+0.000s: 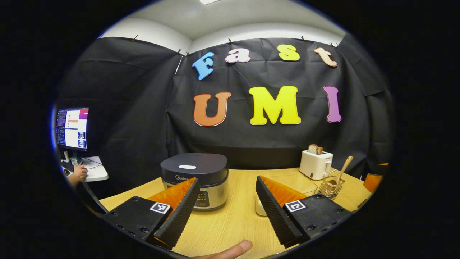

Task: Close the left gripper, press the button to open the rice cooker; take a wooden spoon from the chopstick holder with the right hand, scoop a spoonful of rice and pour it into the rice cooker, then put the wooden spoon back into the chopstick holder.

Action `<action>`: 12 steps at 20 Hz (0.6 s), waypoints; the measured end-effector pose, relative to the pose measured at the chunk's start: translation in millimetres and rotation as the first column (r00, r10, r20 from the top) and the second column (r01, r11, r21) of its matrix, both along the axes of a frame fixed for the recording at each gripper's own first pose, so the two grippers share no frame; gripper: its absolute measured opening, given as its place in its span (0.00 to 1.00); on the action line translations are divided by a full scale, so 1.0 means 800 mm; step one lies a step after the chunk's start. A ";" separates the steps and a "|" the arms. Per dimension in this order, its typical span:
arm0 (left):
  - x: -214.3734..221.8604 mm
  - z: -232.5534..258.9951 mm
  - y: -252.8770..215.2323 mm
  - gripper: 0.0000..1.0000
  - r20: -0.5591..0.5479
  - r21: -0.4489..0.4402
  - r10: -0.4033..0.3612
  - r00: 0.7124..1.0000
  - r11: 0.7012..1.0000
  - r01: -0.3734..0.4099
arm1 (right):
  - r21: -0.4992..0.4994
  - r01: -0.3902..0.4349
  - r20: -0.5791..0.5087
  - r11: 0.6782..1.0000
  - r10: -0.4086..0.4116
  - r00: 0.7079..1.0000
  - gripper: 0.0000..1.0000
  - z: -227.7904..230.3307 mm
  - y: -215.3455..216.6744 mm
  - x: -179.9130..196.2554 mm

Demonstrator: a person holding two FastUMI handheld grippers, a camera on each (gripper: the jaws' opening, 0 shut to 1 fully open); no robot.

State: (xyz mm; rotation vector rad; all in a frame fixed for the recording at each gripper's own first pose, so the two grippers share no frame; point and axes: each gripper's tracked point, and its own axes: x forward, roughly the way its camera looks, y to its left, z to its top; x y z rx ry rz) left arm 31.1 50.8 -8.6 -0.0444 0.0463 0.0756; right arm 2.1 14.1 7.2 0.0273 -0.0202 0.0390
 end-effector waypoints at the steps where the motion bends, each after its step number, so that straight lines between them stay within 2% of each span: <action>1: 0.007 0.001 0.007 0.99 -0.005 -0.002 0.002 1.000 1.000 -0.002 | -0.001 0.000 0.000 1.000 0.000 1.000 0.92 -0.001 0.001 0.000; 2: 0.013 0.003 0.017 0.99 -0.011 0.003 0.012 1.000 1.000 -0.012 | -0.003 0.004 0.000 1.000 -0.004 1.000 0.95 -0.001 -0.001 0.002; 3: 0.020 0.008 0.026 1.00 -0.009 0.010 0.023 1.000 1.000 -0.023 | -0.004 0.008 -0.004 1.000 -0.008 1.000 0.92 -0.002 -0.002 0.002; 5: 0.037 0.014 0.046 0.99 -0.019 0.030 0.049 0.999 0.998 -0.049 | 0.003 0.008 -0.005 1.000 -0.008 1.000 0.92 -0.003 -0.004 0.004; 7: 0.057 0.019 0.056 1.00 -0.034 0.047 0.048 0.998 0.998 -0.046 | 0.012 0.012 -0.003 1.000 -0.012 1.000 0.92 -0.005 -0.009 0.005; 8: 0.065 0.020 0.063 0.94 -0.043 0.055 0.049 0.998 0.997 -0.047 | 0.010 0.014 -0.007 1.000 -0.013 1.000 0.92 -0.007 -0.010 0.005; 9: 0.075 0.020 0.067 0.99 -0.054 0.059 0.043 0.998 0.997 -0.040 | 0.005 0.018 -0.012 1.000 -0.018 1.000 0.92 -0.008 -0.012 0.006; 12: 0.101 0.016 0.078 0.96 -0.088 0.051 0.015 0.996 0.999 -0.010 | 0.010 0.032 -0.009 0.999 -0.031 0.999 0.95 -0.011 -0.020 0.007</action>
